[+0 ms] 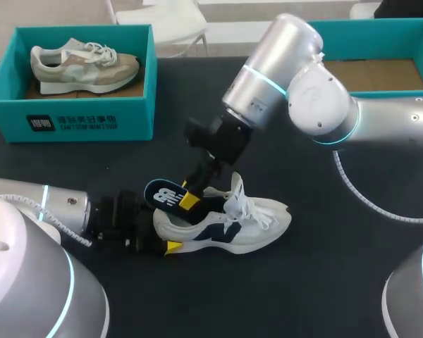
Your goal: Take the shoe out of the shoebox, open the shoe tongue, remove and reinsert the insole, then place the shoe into the shoebox
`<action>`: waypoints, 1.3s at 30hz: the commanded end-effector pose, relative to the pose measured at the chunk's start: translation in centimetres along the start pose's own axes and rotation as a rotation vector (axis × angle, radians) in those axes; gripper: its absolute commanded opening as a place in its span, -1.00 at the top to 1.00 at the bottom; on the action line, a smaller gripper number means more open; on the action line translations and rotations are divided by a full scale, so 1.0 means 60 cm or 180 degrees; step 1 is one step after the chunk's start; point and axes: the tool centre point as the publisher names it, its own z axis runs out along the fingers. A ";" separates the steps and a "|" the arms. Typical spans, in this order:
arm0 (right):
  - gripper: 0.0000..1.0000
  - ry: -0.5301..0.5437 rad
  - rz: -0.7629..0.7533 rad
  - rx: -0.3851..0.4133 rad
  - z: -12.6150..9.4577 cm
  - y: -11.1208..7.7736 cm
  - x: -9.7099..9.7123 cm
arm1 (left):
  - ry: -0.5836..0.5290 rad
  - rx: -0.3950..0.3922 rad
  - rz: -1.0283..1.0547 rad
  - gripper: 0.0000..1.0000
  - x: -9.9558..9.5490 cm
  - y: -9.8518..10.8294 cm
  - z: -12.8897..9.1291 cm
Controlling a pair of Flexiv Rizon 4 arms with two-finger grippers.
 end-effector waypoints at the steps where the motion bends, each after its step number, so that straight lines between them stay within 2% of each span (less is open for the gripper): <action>1: 0.00 0.0106 -0.0007 0.0041 0.005 0.005 -0.021 | -0.0009 -0.0009 -0.0001 1.00 0.006 0.006 0.004; 14: 0.17 0.0303 -0.0066 0.0043 0.022 0.005 -0.039 | -0.0009 -0.0009 -0.0001 1.00 0.006 0.006 0.004; 18: 0.29 0.0341 -0.0084 0.0039 0.025 0.007 -0.040 | -0.0009 -0.0009 -0.0001 1.00 0.006 0.006 0.004; 21: 0.91 0.0384 -0.0105 0.0046 0.028 0.008 -0.040 | -0.0009 -0.0009 -0.0001 1.00 0.006 0.006 0.004; 22: 1.00 0.0394 -0.0127 0.0040 0.029 0.008 -0.041 | -0.0009 -0.0009 -0.0001 1.00 0.006 0.006 0.004; 27: 1.00 0.0372 -0.0420 -0.0091 0.028 0.022 -0.044 | -0.0009 -0.0009 -0.0001 1.00 0.006 0.006 0.004; 30: 1.00 0.0346 -0.0468 -0.0045 0.015 0.034 -0.039 | -0.0009 -0.0009 -0.0001 1.00 0.006 0.006 0.004; 33: 1.00 0.0178 -0.0493 -0.0094 -0.003 0.054 -0.033 | -0.0009 -0.0009 -0.0001 1.00 0.006 0.006 0.004; 36: 1.00 -0.0091 -0.0505 -0.0253 -0.020 0.080 -0.029 | -0.0009 -0.0009 -0.0001 1.00 0.006 0.006 0.004; 39: 1.00 -0.0492 -0.0417 -0.0616 -0.036 0.103 -0.027 | -0.0009 -0.0009 -0.0001 1.00 0.006 0.006 0.004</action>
